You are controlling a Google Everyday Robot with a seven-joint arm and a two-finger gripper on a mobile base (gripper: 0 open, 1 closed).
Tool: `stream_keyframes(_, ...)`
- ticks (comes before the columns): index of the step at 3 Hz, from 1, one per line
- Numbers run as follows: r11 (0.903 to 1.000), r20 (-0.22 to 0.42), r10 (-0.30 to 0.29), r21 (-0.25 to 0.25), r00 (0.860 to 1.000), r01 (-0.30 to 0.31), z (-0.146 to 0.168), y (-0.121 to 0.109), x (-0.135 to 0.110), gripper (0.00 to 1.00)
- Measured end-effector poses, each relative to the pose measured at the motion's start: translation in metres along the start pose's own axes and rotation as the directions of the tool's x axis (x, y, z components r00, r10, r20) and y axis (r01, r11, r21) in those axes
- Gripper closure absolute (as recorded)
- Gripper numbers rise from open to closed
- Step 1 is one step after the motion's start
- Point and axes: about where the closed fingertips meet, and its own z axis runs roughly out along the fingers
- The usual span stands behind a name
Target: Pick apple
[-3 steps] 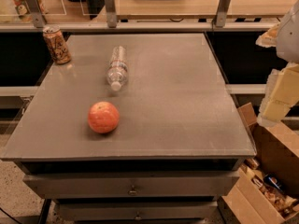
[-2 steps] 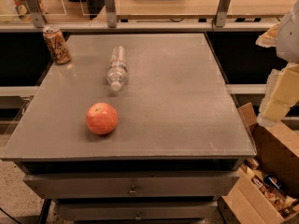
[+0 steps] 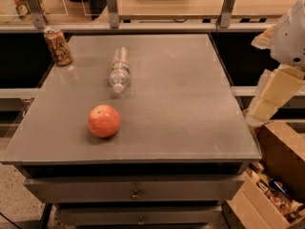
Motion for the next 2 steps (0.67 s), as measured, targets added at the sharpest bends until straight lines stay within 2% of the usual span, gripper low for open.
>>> stream_keyframes(1, 0.9990, 0.075, 0.026, -0.038, 0.997, -0.023, 0.021, 0.001, -0.029, 0.00)
stream_keyframes(2, 0.9958, 0.116, 0.041, -0.085, 0.992, -0.031, 0.044, 0.003, -0.055, 0.00)
